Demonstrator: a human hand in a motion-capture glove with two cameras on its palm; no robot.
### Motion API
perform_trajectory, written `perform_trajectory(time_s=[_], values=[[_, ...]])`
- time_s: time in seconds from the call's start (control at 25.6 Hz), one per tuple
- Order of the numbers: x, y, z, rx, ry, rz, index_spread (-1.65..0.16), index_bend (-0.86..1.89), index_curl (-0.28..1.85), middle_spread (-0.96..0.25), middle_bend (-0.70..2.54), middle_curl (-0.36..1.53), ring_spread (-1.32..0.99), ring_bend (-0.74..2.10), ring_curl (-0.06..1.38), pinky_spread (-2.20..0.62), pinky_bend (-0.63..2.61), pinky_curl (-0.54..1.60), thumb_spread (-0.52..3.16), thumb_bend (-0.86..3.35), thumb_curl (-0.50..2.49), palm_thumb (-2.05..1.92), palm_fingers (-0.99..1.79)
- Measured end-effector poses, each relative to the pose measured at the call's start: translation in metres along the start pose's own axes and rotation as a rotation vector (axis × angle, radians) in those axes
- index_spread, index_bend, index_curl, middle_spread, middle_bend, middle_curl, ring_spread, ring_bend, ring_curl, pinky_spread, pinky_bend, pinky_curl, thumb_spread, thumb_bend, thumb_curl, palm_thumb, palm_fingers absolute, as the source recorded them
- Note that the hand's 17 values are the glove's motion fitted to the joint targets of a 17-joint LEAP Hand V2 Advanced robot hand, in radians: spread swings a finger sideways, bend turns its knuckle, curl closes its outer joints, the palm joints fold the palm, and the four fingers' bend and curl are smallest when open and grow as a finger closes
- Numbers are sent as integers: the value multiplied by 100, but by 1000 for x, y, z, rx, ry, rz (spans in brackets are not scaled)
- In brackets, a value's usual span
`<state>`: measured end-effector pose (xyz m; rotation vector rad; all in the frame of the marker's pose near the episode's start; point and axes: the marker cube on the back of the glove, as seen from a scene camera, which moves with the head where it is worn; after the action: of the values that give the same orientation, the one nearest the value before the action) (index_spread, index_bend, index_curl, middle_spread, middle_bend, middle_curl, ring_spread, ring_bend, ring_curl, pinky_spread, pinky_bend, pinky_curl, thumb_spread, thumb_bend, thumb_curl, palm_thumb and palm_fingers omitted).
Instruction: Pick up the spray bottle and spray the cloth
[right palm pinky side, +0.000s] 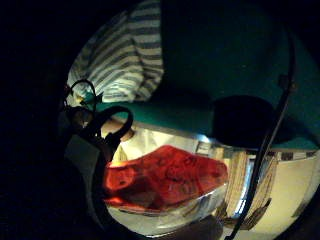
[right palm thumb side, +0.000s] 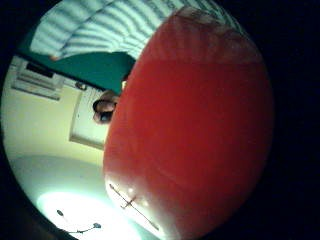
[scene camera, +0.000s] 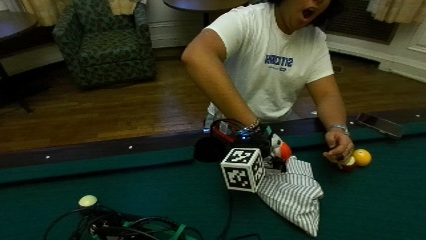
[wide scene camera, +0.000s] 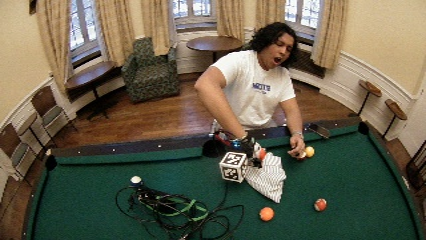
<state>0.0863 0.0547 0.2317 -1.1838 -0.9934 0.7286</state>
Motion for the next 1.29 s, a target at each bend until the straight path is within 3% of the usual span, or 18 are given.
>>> perform_trajectory(time_s=[0.23, 0.74, 1.02, 1.29], values=[[-43, 50, -14, 71, -31, -237, -26, 33, 64, -22, 59, 60, -22, 77, 50, -30, 53, 42, 42, -3, 84, 95, 134], [-118, 165, -18, 297, -102, -894, -27, 32, 65, -21, 58, 61, -22, 77, 50, -30, 52, 42, 42, -3, 84, 96, 134], [-127, 188, 5, 362, -133, -1184, -27, 31, 66, -21, 58, 61, -22, 77, 50, -30, 52, 42, 42, -3, 85, 96, 134], [-137, 175, 28, 381, -155, -1350, -27, 31, 66, -21, 58, 61, -22, 76, 50, -30, 52, 42, 41, -3, 85, 95, 134]])
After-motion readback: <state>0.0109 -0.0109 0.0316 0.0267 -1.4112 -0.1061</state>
